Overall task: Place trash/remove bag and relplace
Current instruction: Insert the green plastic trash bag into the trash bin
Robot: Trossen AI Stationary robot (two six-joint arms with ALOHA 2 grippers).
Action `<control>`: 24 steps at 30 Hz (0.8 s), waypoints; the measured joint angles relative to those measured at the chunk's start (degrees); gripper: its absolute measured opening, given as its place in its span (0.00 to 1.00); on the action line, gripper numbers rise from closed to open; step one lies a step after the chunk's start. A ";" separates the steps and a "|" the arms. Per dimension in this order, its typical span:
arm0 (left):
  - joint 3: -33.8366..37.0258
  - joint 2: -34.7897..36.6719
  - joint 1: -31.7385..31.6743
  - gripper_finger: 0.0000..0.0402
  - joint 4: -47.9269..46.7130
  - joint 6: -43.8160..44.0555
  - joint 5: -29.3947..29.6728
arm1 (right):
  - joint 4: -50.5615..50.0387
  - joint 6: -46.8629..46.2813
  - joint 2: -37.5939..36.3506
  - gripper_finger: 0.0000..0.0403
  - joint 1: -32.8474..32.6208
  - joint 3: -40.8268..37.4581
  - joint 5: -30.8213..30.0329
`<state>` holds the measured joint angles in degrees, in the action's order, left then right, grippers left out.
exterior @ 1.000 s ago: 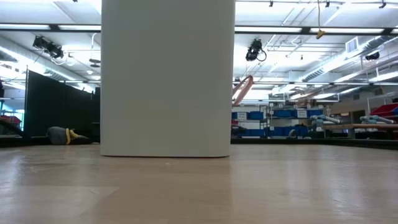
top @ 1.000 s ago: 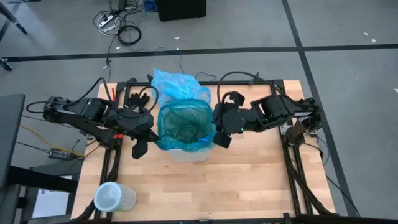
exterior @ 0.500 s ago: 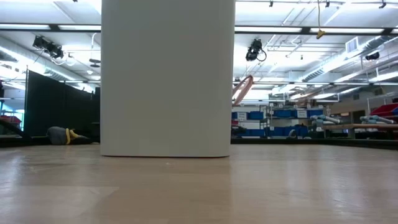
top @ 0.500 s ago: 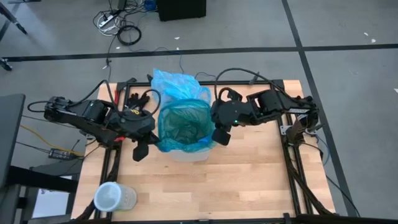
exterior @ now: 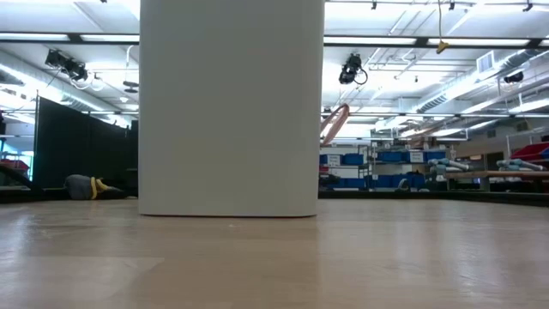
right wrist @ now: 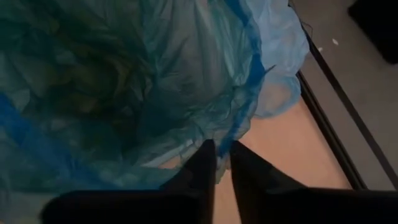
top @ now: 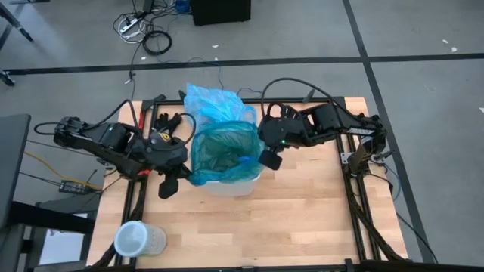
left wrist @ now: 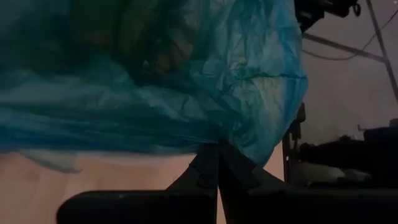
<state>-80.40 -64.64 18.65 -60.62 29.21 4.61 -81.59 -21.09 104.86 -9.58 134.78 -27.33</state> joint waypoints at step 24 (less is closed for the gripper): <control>0.00 0.24 0.97 0.02 -2.55 1.03 -0.01 | 1.29 1.81 0.11 0.00 3.88 -6.34 -1.57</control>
<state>-80.40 -64.40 19.62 -63.16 30.24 4.60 -80.30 -19.28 104.97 -5.70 128.44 -28.91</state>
